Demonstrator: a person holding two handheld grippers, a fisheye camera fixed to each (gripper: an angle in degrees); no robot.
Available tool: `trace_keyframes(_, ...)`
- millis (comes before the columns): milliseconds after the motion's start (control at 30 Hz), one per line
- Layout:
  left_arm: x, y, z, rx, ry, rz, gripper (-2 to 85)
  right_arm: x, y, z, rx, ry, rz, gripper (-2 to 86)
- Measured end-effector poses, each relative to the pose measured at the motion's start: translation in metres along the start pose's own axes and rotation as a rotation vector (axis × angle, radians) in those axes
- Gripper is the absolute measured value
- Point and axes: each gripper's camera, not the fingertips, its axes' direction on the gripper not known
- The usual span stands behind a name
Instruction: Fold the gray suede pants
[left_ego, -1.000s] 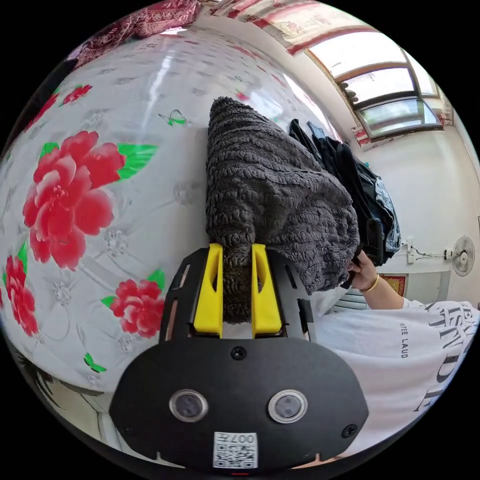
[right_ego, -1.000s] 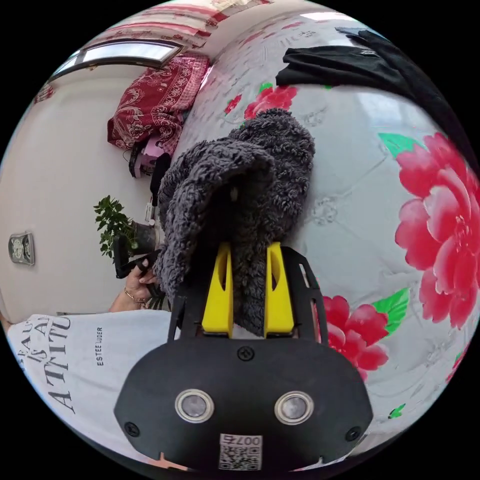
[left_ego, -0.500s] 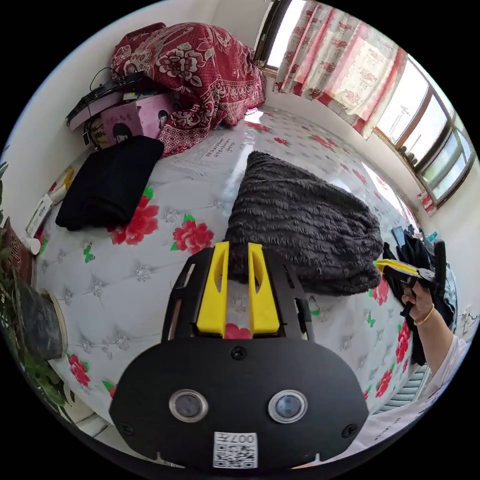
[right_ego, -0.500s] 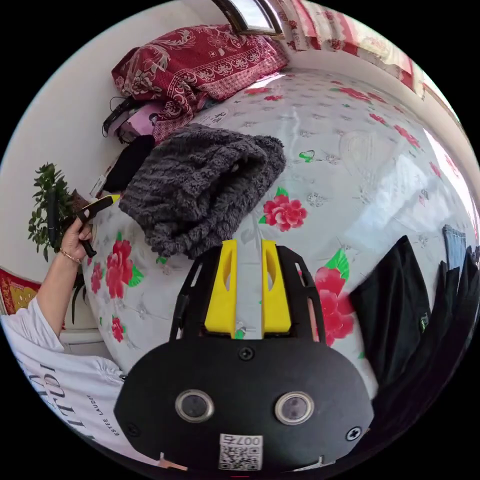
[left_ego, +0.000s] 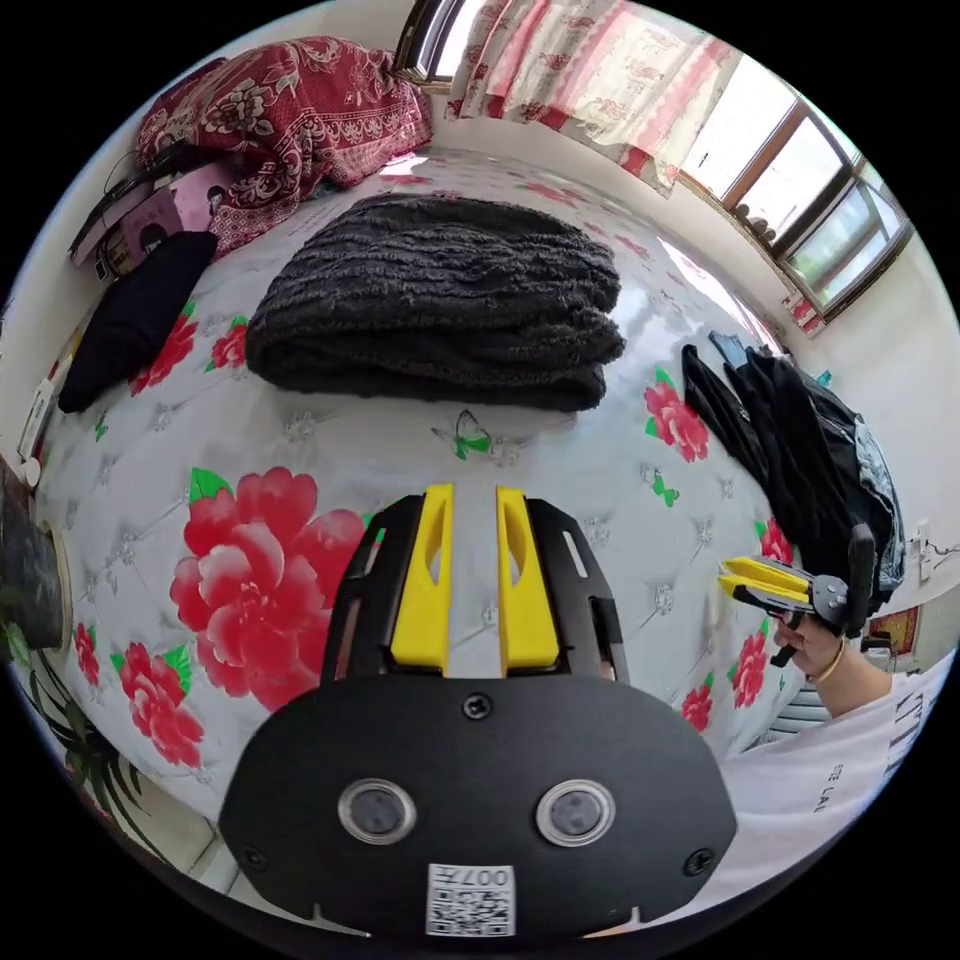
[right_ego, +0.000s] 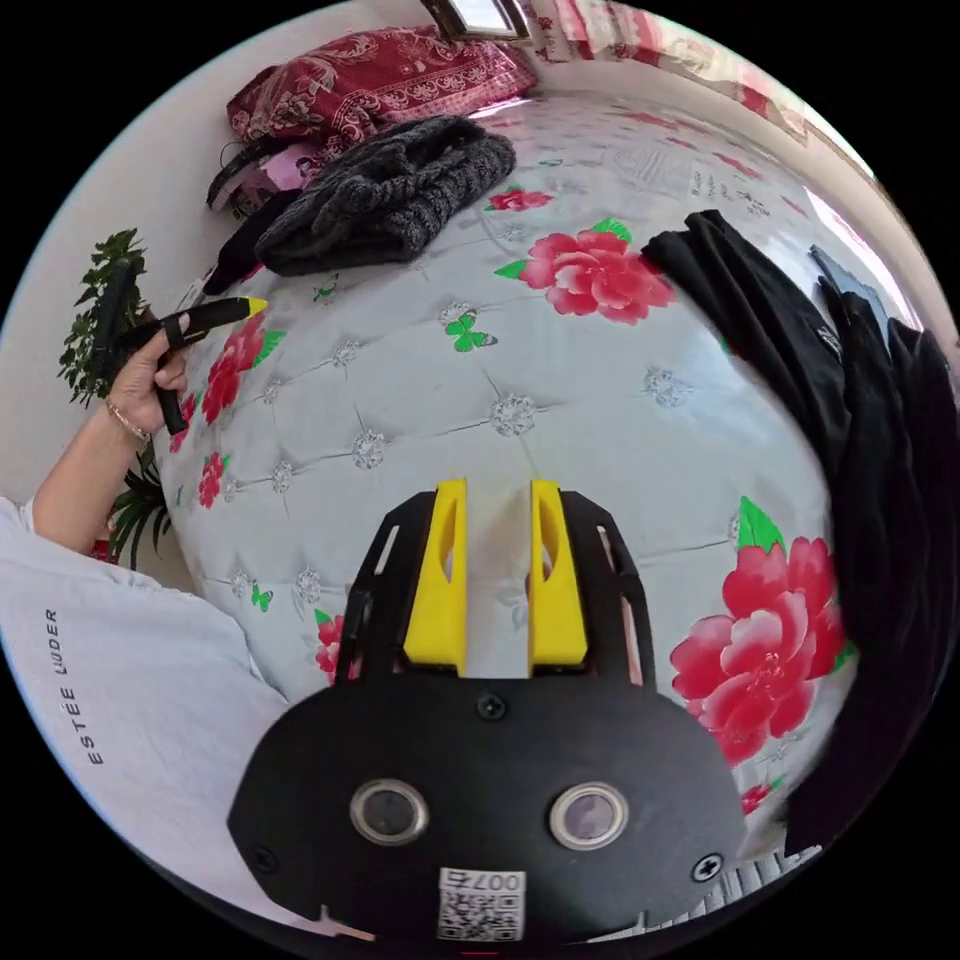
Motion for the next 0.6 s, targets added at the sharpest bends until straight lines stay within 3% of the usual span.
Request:
trace_keyframes(100, -0.015, -0.052, 0.022, -0.003, 0.027, -0.05, 7.9, 0.044, 0.0, -0.05, 0.152, 0.108, 0.1, 6.2)
trace_keyframes(300, -0.057, -0.115, 0.067, -0.065, 0.06, -0.118, 8.5, 0.191, 0.042, -0.172, 0.275, 0.564, 0.494, 7.6)
trace_keyframes(433, -0.077, -0.172, 0.076, -0.071, -0.034, -0.07, 7.9, 0.264, 0.059, -0.232, 0.214, 0.827, 0.641, 7.4)
trace_keyframes(600, -0.118, -0.2, 0.07, -0.054, -0.122, -0.194, 9.4, 0.323, 0.027, -0.217, -0.044, 0.771, 0.661, 4.9)
